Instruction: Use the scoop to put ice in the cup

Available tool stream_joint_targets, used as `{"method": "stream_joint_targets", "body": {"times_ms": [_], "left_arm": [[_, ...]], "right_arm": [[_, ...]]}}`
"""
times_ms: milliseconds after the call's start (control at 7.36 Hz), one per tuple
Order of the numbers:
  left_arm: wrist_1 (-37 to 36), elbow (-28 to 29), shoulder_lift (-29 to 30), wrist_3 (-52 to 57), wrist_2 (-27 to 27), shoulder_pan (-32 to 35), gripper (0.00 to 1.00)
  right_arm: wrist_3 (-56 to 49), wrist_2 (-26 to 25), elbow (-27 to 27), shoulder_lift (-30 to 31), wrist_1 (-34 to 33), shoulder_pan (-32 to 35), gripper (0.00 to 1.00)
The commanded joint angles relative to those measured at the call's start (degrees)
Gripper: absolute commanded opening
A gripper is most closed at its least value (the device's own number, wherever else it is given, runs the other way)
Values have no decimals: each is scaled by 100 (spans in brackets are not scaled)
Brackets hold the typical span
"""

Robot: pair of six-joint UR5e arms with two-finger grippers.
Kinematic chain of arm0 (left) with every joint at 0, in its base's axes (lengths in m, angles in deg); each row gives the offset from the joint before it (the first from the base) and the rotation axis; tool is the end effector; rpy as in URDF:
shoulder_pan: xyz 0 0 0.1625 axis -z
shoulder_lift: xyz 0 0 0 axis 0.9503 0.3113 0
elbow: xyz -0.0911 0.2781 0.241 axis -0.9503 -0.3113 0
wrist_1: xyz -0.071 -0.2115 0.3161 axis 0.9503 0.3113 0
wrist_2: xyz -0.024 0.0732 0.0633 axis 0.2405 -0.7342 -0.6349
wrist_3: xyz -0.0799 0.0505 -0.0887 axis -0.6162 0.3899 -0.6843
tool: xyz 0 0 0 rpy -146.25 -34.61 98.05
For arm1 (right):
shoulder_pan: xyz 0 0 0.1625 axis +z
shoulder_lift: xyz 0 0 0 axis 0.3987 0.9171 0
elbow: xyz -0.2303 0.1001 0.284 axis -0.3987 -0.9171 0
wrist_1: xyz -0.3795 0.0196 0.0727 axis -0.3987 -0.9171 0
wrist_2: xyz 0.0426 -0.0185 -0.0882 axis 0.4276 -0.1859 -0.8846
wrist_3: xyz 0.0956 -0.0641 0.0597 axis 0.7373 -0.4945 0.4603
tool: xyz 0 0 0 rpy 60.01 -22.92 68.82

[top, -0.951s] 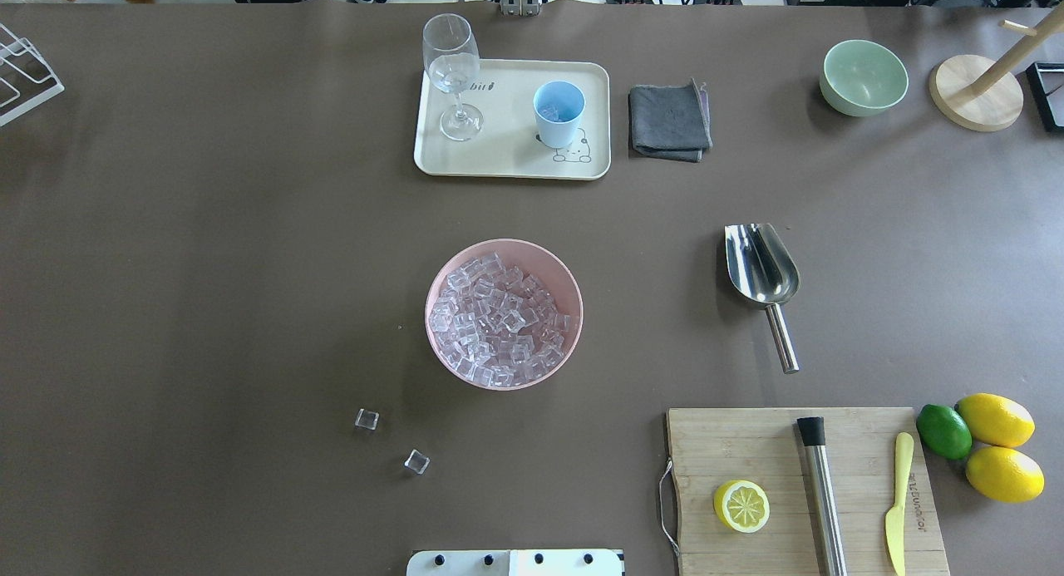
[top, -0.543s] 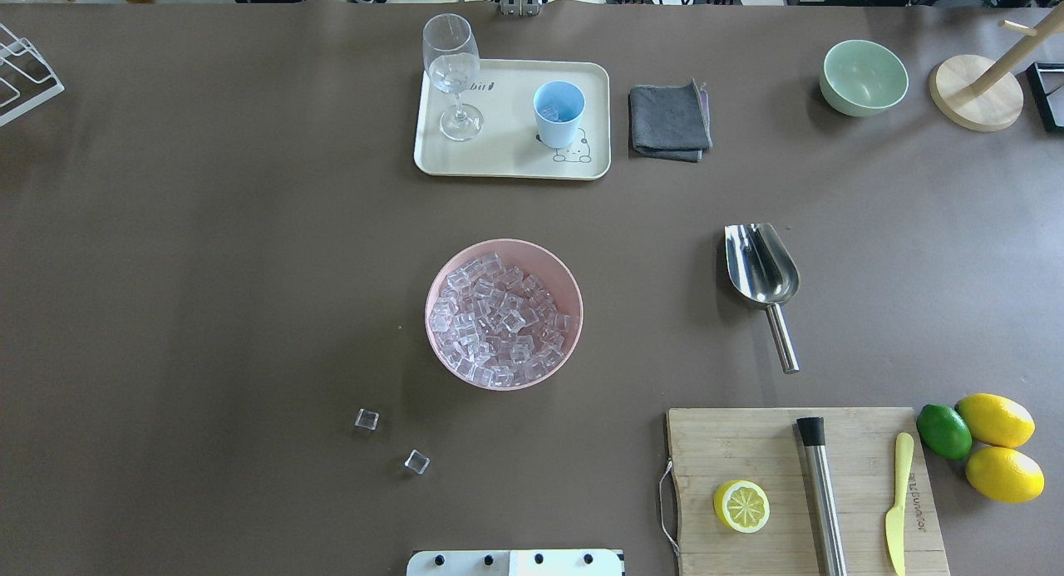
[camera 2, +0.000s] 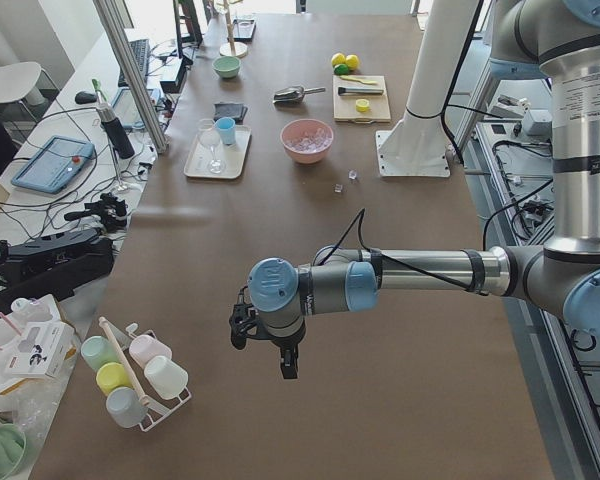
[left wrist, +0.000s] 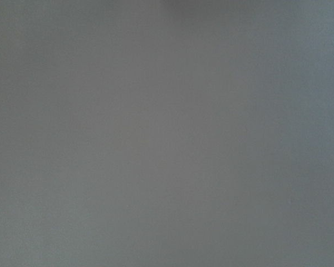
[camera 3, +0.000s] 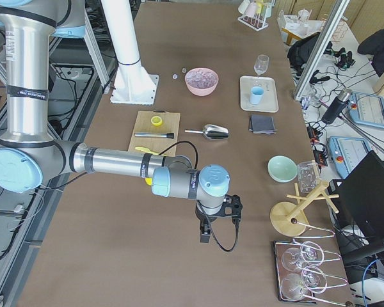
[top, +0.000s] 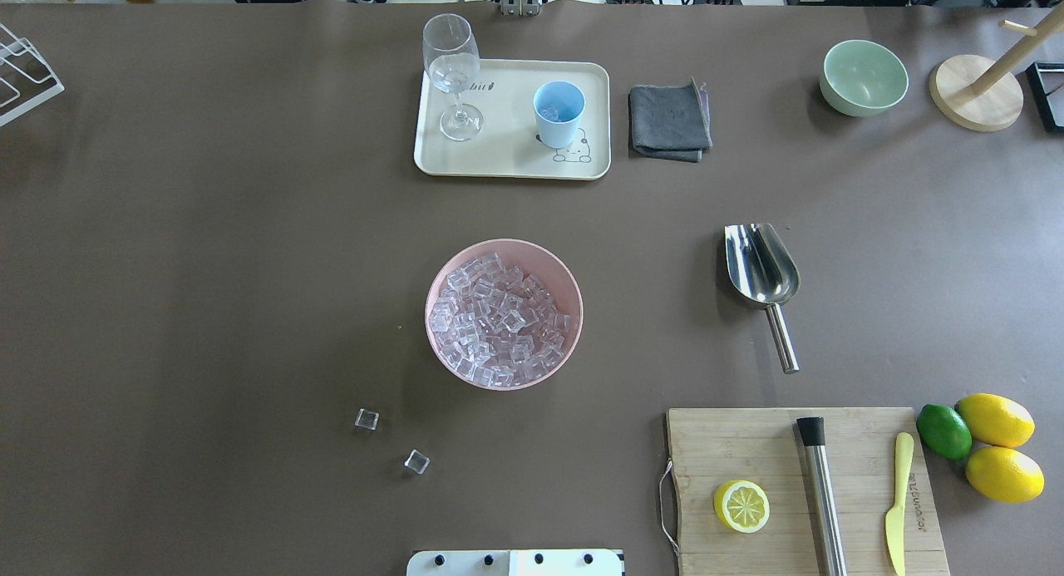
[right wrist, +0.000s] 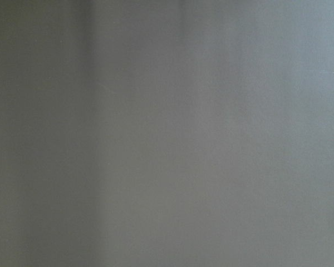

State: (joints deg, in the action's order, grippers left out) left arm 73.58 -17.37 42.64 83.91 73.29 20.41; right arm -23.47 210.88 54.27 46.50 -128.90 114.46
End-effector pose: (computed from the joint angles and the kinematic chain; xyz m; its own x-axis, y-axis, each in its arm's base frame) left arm -0.0565 -0.3971 0.6432 0.6964 -0.0578 -0.7153 -0.0005 0.9967 -0.0810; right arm 0.0570 -0.4221 0.6690 0.7647 0.0110 0.6442 0.0133 0.9994 -0.0329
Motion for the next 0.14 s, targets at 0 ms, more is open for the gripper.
{"method": "stream_joint_targets", "body": {"times_ms": [0], "left_arm": [[-8,62,-29,-3,-10,45,98]], "right_arm": [[-3,28,-52,-26,0,0,100]]}}
